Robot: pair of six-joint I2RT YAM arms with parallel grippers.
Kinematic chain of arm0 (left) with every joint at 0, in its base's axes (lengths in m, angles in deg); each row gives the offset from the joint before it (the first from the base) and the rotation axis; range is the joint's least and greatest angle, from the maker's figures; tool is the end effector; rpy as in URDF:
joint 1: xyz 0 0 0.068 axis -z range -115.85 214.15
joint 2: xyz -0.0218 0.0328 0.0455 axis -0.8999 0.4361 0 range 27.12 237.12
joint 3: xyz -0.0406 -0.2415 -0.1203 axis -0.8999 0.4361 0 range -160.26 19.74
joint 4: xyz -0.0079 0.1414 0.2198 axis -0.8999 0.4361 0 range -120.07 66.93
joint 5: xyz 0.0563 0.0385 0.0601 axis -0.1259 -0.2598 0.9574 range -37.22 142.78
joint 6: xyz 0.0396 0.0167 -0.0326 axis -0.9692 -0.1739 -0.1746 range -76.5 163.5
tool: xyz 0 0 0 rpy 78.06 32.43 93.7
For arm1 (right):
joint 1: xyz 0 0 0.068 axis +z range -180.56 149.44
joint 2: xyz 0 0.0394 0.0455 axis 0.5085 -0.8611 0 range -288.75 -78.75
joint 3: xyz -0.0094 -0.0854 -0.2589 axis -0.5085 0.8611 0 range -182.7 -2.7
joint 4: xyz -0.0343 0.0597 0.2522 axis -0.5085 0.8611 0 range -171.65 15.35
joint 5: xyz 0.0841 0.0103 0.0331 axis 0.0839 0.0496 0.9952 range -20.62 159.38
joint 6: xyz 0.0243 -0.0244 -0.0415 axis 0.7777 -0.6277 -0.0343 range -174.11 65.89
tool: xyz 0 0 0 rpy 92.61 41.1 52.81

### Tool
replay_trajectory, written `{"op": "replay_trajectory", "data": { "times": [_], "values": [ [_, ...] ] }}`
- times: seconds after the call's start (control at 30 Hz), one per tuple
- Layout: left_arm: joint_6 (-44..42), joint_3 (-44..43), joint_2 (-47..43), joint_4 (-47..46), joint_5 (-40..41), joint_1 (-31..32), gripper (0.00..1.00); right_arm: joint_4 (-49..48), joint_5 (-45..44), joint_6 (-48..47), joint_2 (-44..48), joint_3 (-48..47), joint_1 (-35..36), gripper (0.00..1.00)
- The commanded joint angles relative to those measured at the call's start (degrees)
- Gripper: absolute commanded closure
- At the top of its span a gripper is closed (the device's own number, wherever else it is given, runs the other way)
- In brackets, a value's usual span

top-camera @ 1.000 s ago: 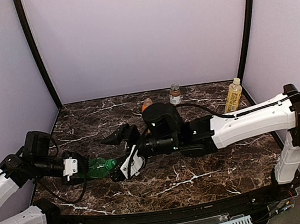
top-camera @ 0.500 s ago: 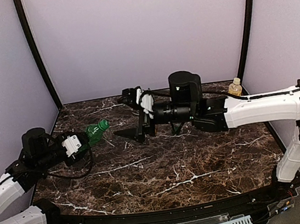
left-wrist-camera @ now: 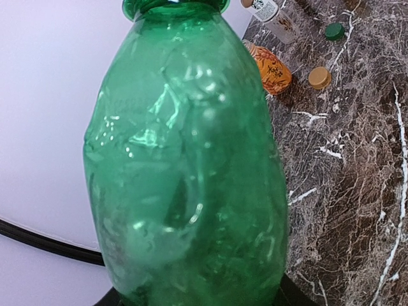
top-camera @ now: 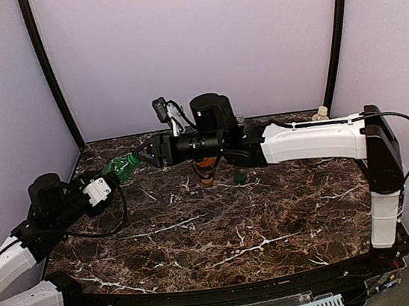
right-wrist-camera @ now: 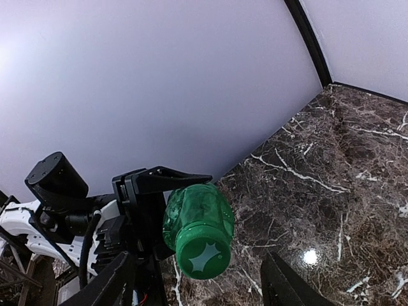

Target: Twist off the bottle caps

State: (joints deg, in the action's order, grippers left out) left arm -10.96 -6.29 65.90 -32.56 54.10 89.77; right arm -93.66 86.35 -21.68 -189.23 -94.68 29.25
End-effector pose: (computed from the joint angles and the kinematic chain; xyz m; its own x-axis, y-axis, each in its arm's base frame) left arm 0.1575 -0.0746 0.2637 0.2418 0.7862 -0.5687 0.3703 0.4669 0.8030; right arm 0.2279 0.4126 0.3278 -0.5694 0.0410 -0.8210 -0.7905 0.2467 0.5606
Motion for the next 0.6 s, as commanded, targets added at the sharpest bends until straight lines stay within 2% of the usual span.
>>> {"op": "replay_trajectory", "data": {
  "times": [0.0, 0.13, 0.3, 0.57],
  "values": [
    [-1.0, 0.7, 0.1, -1.6, 0.2, 0.3, 0.99, 2.1, -2.2, 4.9, -2.1, -4.5, 1.1, 0.36],
    [-1.0, 0.6, 0.0, -1.6, 0.0, 0.3, 0.99, 2.9, -1.7, 6.1, -4.3, -5.8, 1.1, 0.41],
    [-0.9, 0.4, -0.1, -1.2, -0.3, 0.4, 0.99, 3.4, -2.1, 5.2, -5.1, -7.0, 1.3, 0.56],
    [-0.9, 0.6, -0.1, -1.1, -1.0, 0.4, 0.99, 3.8, -0.9, 4.6, -6.0, -7.7, 1.4, 0.74]
  ]
}}
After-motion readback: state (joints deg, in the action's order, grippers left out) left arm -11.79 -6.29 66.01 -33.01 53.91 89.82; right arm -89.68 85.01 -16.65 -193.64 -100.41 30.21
